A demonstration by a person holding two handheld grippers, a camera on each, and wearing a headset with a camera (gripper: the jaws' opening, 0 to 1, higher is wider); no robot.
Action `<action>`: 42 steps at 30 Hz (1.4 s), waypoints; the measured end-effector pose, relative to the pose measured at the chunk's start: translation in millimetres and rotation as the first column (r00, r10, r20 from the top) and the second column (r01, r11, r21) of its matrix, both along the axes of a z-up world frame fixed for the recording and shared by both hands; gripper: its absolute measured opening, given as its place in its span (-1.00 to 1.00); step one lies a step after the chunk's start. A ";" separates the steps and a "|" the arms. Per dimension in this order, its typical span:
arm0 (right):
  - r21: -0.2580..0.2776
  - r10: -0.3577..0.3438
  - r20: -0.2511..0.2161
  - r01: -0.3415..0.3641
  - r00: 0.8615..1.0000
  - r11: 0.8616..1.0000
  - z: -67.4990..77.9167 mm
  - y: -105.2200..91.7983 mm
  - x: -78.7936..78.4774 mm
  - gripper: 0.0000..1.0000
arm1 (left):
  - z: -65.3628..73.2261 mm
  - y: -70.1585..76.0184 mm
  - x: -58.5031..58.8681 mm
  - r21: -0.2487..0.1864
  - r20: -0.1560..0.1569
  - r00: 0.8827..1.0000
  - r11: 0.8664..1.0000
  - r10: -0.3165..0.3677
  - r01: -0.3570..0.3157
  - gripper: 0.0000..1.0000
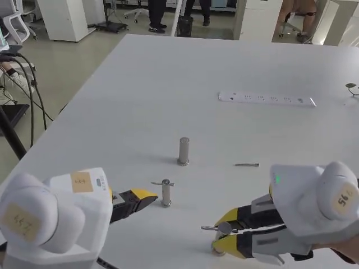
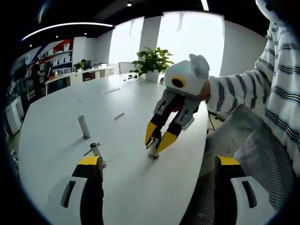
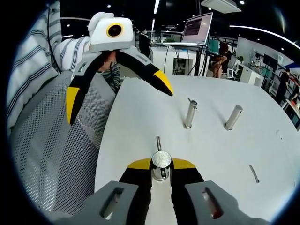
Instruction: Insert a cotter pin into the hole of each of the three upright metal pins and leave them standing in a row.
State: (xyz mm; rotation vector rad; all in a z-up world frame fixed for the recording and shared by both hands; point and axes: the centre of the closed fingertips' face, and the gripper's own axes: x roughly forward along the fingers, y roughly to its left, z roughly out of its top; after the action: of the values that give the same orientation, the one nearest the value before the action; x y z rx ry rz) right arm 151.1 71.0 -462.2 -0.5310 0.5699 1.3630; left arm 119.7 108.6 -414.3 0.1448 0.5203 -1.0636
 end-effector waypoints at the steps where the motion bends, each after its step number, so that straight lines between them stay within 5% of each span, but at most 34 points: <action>1: 0.001 -0.001 0.000 0.001 1.000 1.000 0.0 0.0 0.0 -0.81 | 0.1 -0.2 -0.5 0.000 0.000 1.000 1.000 0.000 0.000 0.97; 13: 0.029 -0.030 -0.012 0.031 0.999 0.999 0.7 0.0 -1.3 -0.82 | -3.6 5.1 -5.3 0.035 0.007 1.000 0.999 0.007 -0.007 0.97; 25: 0.028 -0.039 -0.014 0.039 0.999 0.999 0.8 0.5 0.0 -0.84 | -1.8 9.4 -4.4 0.020 0.011 0.999 0.999 0.050 -0.050 0.97; 29: 0.016 -0.059 0.022 0.059 0.998 0.998 1.3 -1.1 7.8 -0.84 | -1.5 10.4 -6.9 0.027 0.011 0.999 0.998 0.051 -0.052 0.97; 42: 0.030 -0.084 0.021 0.083 0.996 0.996 5.9 2.4 27.8 -0.84 | -0.2 17.8 -9.4 0.024 0.000 0.997 0.997 0.075 -0.075 0.97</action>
State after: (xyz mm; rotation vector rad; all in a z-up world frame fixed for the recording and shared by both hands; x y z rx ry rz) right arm 178.9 73.3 -456.3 -0.4927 0.5474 1.2829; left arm 110.3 126.4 -414.6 0.1446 0.5353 -0.9842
